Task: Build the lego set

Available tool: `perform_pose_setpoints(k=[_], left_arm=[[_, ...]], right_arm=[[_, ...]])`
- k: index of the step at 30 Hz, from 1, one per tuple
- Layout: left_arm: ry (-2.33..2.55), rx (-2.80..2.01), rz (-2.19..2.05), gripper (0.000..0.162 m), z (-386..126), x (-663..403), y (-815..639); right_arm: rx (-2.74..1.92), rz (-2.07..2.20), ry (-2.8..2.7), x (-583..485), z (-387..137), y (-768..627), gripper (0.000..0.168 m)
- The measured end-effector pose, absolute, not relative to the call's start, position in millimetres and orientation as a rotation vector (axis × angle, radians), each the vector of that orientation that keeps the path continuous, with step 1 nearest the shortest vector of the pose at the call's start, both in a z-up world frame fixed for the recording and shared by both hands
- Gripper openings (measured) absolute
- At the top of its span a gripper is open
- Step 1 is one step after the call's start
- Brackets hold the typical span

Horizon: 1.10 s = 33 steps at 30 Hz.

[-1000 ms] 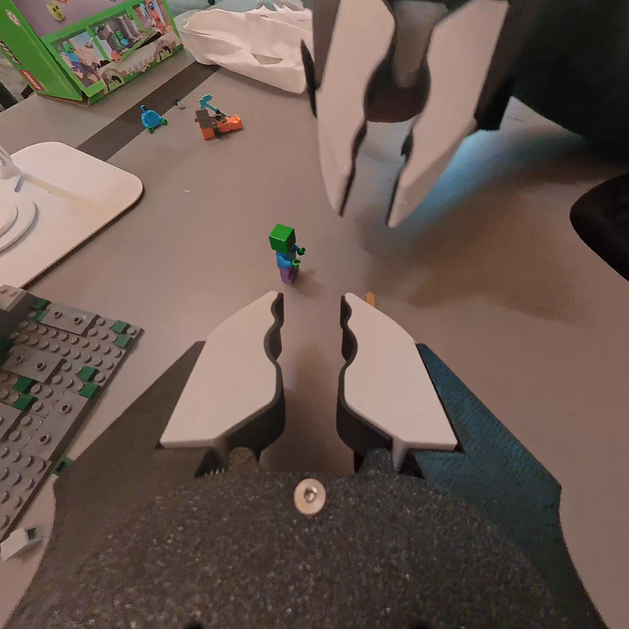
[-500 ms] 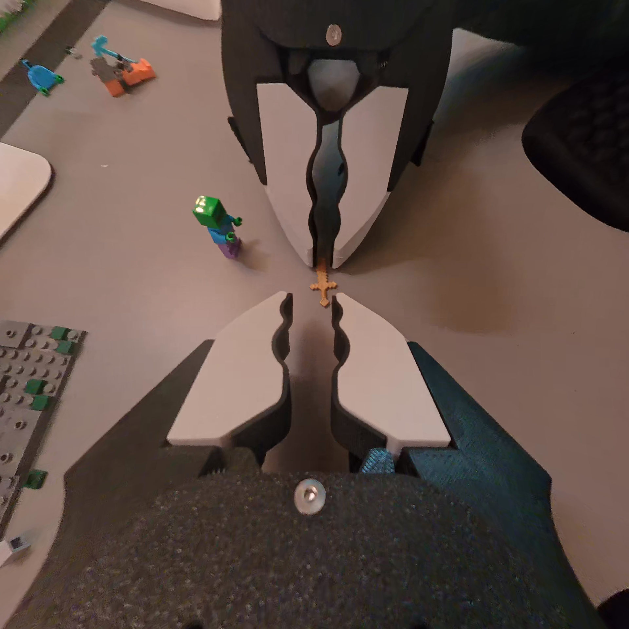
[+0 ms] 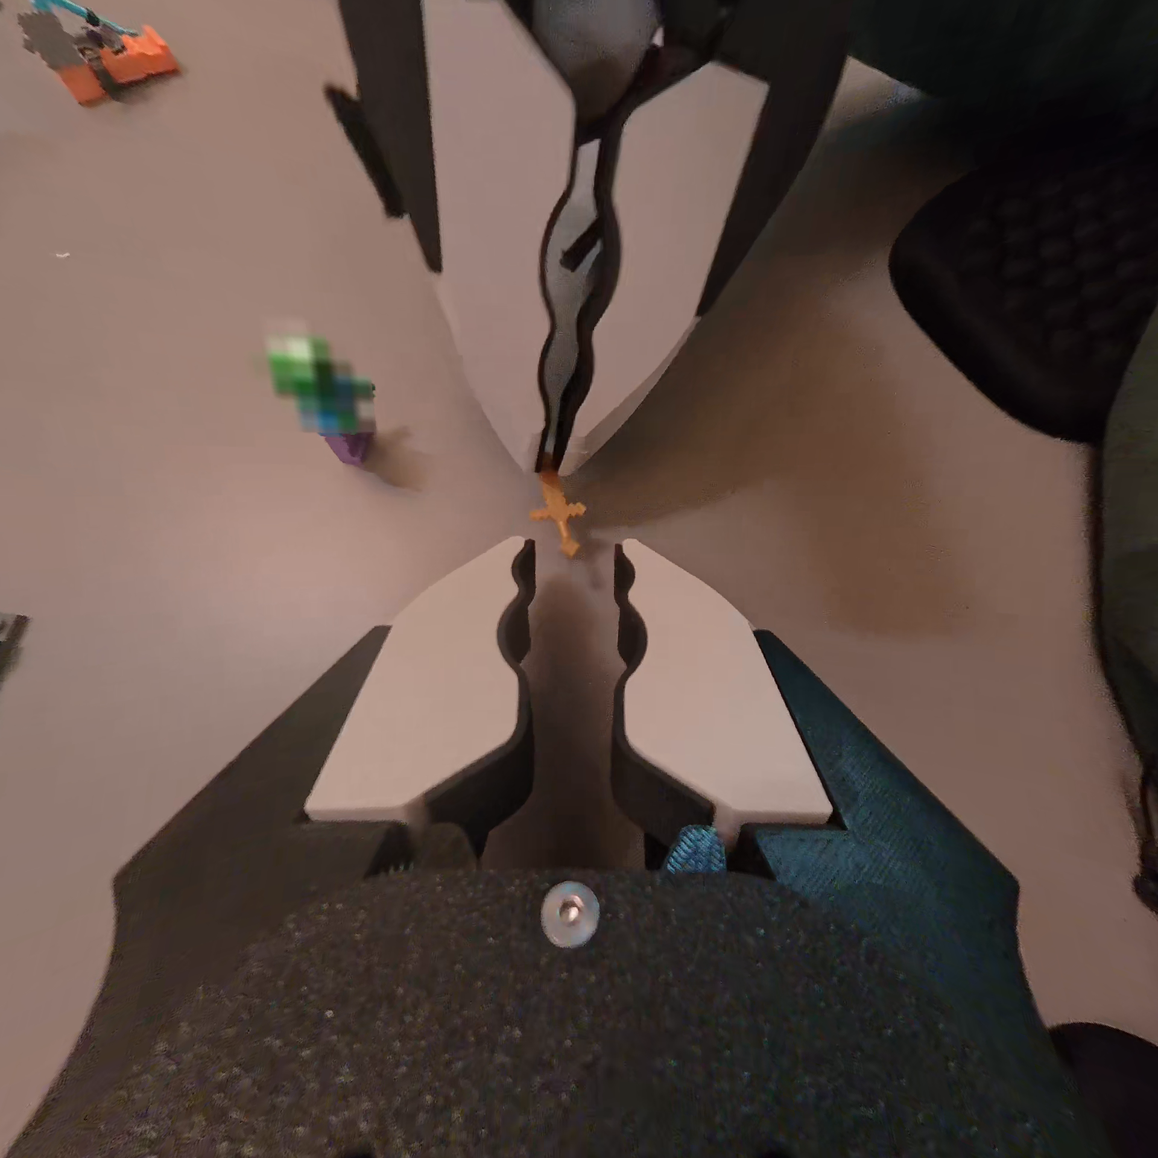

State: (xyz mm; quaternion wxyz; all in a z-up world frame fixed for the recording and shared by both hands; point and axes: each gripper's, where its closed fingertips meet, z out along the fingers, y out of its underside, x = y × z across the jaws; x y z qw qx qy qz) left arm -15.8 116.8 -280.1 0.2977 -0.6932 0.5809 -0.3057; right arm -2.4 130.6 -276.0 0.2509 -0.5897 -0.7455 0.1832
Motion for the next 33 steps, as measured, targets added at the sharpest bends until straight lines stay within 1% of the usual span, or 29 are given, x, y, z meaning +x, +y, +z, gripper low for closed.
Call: perform_pose_setpoints(k=[3,6,11,12,14,15,17,21,23,28,31,33], left_arm=[[1.503,-1.874,-0.901,0.024,-277,-13,115],[1.476,-1.893,-1.006,0.021,-272,-11,109],[1.453,-1.927,-1.056,0.008,-272,-11,107],[1.457,-1.925,-1.038,0.003,-272,-12,109],[1.456,-1.894,-1.025,0.002,-269,-11,110],[1.454,-1.874,-1.014,0.002,-266,-11,111],[1.449,-1.832,-0.964,0.002,-263,-11,116],[1.412,-1.74,-0.927,0.002,-251,-10,124],[1.403,-1.683,-0.894,0.002,-246,-10,127],[1.365,-1.595,-0.878,0.002,-234,-9,131],[1.36,-1.598,-0.878,0.002,-235,-9,132],[1.361,-1.6,-0.873,0.002,-236,-9,132]], right_arm=[[-1.493,0.414,-2.059,-4,-264,127,0.004],[-1.402,0.312,-2.101,-5,-261,124,0.004],[-1.307,0.177,-2.139,-9,-258,121,0.003],[-1.294,0.179,-2.129,-10,-255,120,0.0],[-1.297,0.2,-2.085,-11,-247,122,0.0],[-1.315,0.212,-2.061,-9,-244,125,0.003],[-1.362,0.309,-2.008,-6,-238,127,0.008],[-1.477,0.666,-1.85,-4,-222,129,0.017],[-1.493,0.78,-1.788,-6,-217,130,0.015],[-1.563,0.895,-1.739,-8,-220,131,0.013],[-1.568,0.916,-1.722,-9,-219,132,0.002],[-1.572,0.915,-1.717,-9,-219,133,0.001]])
